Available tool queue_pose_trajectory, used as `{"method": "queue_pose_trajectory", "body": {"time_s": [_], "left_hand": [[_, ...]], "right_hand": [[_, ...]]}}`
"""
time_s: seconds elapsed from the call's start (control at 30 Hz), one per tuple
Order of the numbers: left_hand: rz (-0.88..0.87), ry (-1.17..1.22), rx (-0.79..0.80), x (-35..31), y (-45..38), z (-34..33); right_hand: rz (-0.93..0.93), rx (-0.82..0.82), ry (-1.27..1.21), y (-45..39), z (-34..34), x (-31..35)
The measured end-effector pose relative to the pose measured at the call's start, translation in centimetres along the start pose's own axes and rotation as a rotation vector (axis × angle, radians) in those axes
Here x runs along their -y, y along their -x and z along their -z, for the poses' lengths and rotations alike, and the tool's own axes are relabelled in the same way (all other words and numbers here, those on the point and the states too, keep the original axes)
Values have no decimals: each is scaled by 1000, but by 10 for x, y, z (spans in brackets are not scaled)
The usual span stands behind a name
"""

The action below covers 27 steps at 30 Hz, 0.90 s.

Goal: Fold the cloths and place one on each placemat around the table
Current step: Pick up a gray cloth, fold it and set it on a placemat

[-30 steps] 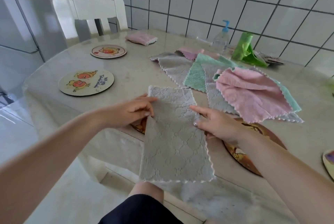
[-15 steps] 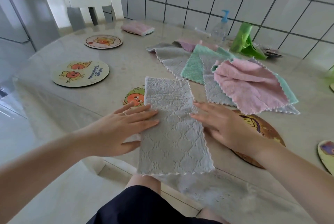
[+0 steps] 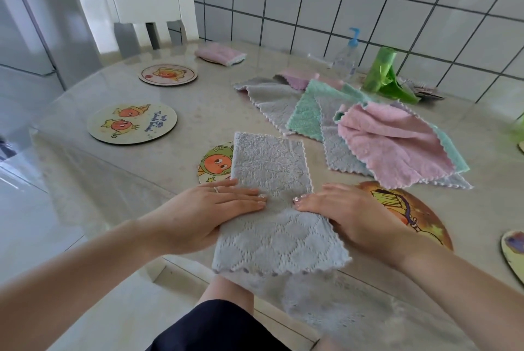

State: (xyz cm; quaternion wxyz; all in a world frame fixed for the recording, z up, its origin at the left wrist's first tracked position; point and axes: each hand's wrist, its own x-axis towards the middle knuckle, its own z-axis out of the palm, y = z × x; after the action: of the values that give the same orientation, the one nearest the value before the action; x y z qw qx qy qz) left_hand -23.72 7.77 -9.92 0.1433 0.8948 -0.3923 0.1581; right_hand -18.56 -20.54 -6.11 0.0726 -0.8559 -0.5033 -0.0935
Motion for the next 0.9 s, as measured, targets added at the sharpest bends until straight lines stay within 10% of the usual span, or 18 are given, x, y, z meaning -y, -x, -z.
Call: {"method": "queue_pose_trajectory", "body": {"time_s": [0.3, 0.63, 0.9], "left_hand": [[377, 435, -179, -24, 1, 10], [884, 831, -180, 3, -45, 23], [932, 1007, -105, 19, -54, 25]], "right_hand": [[-73, -69, -258, 11, 2, 29], [-690, -151, -428, -43, -7, -6], [-811, -46, -485, -56, -10, -23]]}}
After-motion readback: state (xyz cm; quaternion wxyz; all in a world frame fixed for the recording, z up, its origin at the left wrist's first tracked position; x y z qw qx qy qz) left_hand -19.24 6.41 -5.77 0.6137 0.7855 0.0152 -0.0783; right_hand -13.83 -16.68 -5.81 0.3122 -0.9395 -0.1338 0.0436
